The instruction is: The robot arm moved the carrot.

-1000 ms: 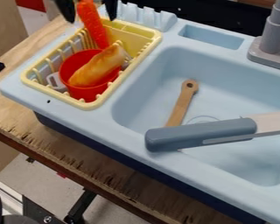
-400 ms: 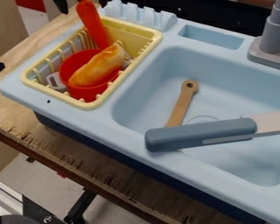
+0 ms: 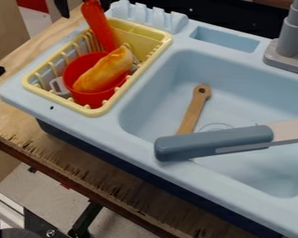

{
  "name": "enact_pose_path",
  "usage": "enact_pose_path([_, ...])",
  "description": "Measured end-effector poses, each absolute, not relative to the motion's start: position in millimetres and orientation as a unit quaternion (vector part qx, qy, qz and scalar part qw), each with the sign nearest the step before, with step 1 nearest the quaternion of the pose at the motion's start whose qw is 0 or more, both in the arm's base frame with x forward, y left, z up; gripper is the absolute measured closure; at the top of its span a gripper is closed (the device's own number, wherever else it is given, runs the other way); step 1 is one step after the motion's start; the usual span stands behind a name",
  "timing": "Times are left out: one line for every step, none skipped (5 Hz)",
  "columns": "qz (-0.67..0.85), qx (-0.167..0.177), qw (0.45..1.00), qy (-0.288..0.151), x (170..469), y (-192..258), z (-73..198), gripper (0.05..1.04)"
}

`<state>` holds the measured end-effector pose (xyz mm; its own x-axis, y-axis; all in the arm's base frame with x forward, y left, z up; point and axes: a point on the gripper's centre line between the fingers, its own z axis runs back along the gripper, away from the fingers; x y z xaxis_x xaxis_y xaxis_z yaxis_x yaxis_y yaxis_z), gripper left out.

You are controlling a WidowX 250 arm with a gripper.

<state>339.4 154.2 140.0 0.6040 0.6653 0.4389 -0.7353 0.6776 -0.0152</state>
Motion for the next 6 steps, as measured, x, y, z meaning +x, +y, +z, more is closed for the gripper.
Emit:
enact_pose_path([0.397,0.083,0.890,-0.209,338.7,153.4,136.5,0.118])
enact_pose_path([0.399,0.073,0.891,-0.204,335.6,148.3,125.3,0.380])
enact_pose_path([0.402,0.059,0.893,-0.193,335.5,143.5,126.5,0.504])
enact_pose_path([0.396,0.053,0.902,-0.164,335.8,142.5,126.9,0.504])
enact_pose_path([0.406,0.050,0.904,-0.127,338.1,143.7,148.3,0.506])
enact_pose_path([0.437,0.017,0.893,-0.110,340.8,143.1,182.2,0.511])
